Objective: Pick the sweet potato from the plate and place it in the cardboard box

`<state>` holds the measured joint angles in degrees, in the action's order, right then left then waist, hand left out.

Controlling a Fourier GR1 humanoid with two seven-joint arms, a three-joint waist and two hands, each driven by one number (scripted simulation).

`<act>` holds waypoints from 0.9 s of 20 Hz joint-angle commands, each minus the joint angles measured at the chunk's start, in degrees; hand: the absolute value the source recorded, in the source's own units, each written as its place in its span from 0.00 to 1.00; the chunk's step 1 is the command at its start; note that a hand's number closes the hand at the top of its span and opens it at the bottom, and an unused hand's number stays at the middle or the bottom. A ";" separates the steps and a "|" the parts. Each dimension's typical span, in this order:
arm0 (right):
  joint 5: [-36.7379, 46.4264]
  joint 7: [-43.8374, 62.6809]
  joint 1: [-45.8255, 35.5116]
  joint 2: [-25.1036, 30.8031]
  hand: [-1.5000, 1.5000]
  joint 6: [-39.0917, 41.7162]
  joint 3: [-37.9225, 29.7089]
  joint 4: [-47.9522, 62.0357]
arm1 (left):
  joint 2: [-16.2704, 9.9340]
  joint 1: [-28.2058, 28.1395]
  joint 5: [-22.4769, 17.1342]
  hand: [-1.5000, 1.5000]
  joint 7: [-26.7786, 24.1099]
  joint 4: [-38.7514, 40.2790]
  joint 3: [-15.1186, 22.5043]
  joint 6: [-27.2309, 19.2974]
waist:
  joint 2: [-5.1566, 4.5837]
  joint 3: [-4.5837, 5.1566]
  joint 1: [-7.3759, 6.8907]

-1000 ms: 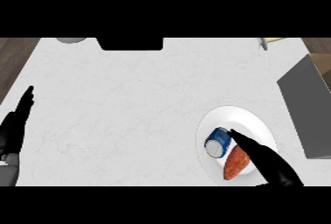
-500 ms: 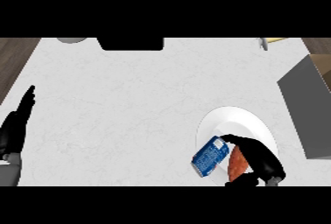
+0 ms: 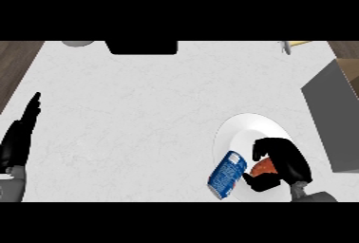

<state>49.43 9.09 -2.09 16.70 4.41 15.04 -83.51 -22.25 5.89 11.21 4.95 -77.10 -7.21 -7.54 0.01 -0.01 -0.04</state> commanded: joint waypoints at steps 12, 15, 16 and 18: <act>-14.00 -50.88 -10.74 33.57 1.00 3.07 -17.94 9.29 | 0.37 0.87 -0.31 0.50 -0.65 -0.54 0.10 0.15 | -1.15 -1.03 -1.15; -19.73 -59.71 -13.35 34.91 1.00 3.29 -22.50 12.70 | 0.44 0.91 -0.40 0.50 -1.04 -0.47 -0.07 0.01 | -1.34 -1.13 -1.83; -21.38 -63.21 -13.61 35.51 1.00 3.03 -23.98 13.45 | 0.09 0.30 -0.62 0.50 -1.09 -0.45 -0.21 0.51 | -1.06 -1.19 -1.70; -24.31 -70.08 -14.88 37.85 1.00 5.86 -25.66 16.41 | 0.32 1.02 -0.66 0.50 -1.42 0.11 -0.09 0.56 | -1.58 -0.94 -1.71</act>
<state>30.56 -49.61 -14.56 50.99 8.37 -6.29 -71.05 -21.96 6.50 10.73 3.85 -77.44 -7.23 -7.18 -1.26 -1.02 -1.74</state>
